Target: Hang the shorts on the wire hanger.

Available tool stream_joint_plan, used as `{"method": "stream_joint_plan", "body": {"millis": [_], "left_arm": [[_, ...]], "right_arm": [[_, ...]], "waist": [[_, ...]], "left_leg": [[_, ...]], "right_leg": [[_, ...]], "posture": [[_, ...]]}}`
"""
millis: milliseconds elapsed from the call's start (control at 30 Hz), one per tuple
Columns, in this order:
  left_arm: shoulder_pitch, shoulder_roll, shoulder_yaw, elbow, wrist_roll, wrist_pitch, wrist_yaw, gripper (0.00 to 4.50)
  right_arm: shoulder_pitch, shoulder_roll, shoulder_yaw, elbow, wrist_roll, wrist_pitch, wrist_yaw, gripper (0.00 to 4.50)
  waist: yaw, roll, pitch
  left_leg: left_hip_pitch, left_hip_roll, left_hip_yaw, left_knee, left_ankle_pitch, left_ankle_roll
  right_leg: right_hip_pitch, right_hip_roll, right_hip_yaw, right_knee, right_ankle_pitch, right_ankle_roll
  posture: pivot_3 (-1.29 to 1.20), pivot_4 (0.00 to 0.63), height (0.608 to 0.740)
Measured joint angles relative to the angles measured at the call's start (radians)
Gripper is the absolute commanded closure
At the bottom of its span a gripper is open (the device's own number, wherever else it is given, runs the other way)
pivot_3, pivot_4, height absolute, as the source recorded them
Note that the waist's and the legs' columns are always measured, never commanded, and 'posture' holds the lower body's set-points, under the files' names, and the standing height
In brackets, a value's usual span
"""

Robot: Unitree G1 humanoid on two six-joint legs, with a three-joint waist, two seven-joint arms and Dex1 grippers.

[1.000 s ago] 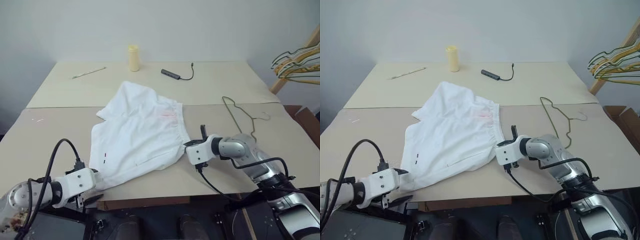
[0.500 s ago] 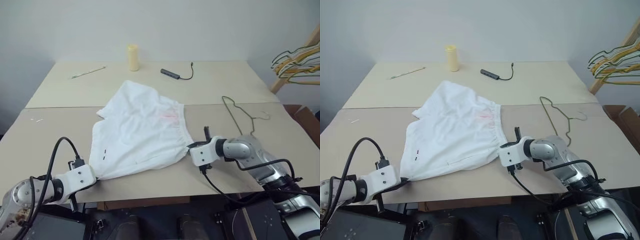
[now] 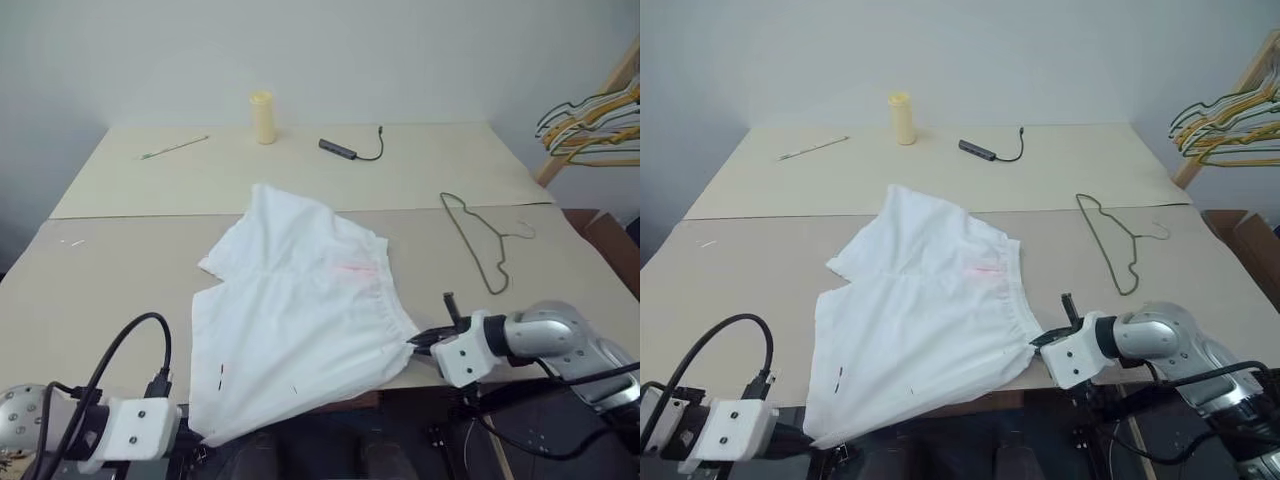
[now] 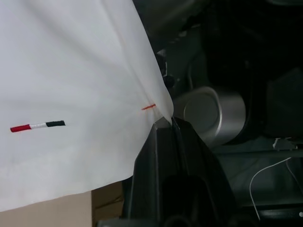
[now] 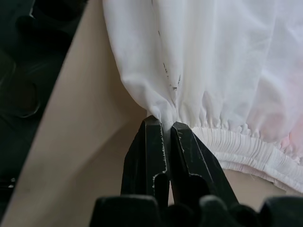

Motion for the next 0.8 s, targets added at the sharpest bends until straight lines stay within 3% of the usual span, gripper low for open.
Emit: {"method": "stream_joint_plan", "body": {"millis": [33,133,267,300,500,633,733,800], "left_arm": [[0.001,0.0,0.0,-0.004,-0.005,0.0,-0.007,4.48],[-0.01,0.0,0.0,-0.003,-0.023,0.002,-0.015,3.91],[-0.018,-0.002,0.022,0.03,-0.036,-0.002,-0.035,2.84],[-0.026,-0.006,0.041,0.045,-0.054,-0.005,-0.051,2.41],[-0.184,-0.021,0.138,0.168,-0.204,0.039,-0.076,2.41],[-0.402,-0.051,0.115,0.168,-0.371,0.228,0.098,2.41],[-0.521,-0.08,0.082,0.116,-0.522,0.395,0.262,2.41],[-0.545,-0.082,0.074,0.094,-0.576,0.446,0.31,2.41]], "right_arm": [[0.003,0.0,-0.008,-0.001,0.0,-0.001,-0.002,4.5],[0.01,0.0,-0.028,-0.01,0.016,0.015,0.001,3.64],[0.044,-0.022,-0.064,-0.044,0.102,0.081,0.043,2.41],[0.061,-0.038,-0.084,-0.066,0.165,0.138,0.067,1.95],[-0.032,-0.063,-0.243,-0.008,0.37,0.429,0.08,1.95],[-0.22,0.04,-0.222,0.145,0.268,0.725,-0.126,1.95],[-0.322,0.136,-0.164,0.29,0.146,0.965,-0.305,1.95],[-0.338,0.163,-0.135,0.345,0.101,1.027,-0.364,1.95]], "waist": [[-0.001,0.0,0.0],[-0.001,0.0,0.0],[-0.001,0.0,0.0],[0.0,0.0,0.0],[-0.001,0.0,0.0],[-0.007,-0.001,-0.001],[-0.018,-0.001,-0.001],[-0.021,0.0,-0.002]], "left_leg": [[0.001,0.0,0.0,0.0,0.0,0.0],[0.0,0.0,0.0,0.0,0.0,0.0],[0.0,0.0,0.0,0.0,0.0,0.0],[0.0,0.0,0.0,0.0,0.0,0.0],[0.008,0.001,0.0,0.0,-0.001,-0.001],[0.01,0.001,0.0,0.0,0.0,0.0],[0.001,0.0,-0.002,0.0,0.0,0.0],[-0.005,-0.001,-0.003,0.0,0.0,0.0]], "right_leg": [[0.0,0.0,0.0,0.0,0.0,0.0],[0.001,0.0,0.0,0.0,0.0,0.0],[0.003,0.0,0.0,0.0,0.0,-0.001],[0.003,0.0,0.0,0.0,0.0,-0.001],[0.007,0.0,0.0,-0.001,-0.003,0.004],[0.011,0.0,0.0,-0.001,0.001,-0.003],[0.007,0.001,0.001,0.0,0.006,0.005],[0.0,0.001,0.001,0.001,0.006,0.006]], "posture": [[-0.03,0.103,0.74],[-0.04,0.105,0.74],[-0.04,0.105,0.74],[-0.05,0.104,0.74],[-0.05,0.096,0.74],[-0.05,0.088,0.74],[-0.05,0.089,0.74],[-0.05,0.09,0.74]]}}
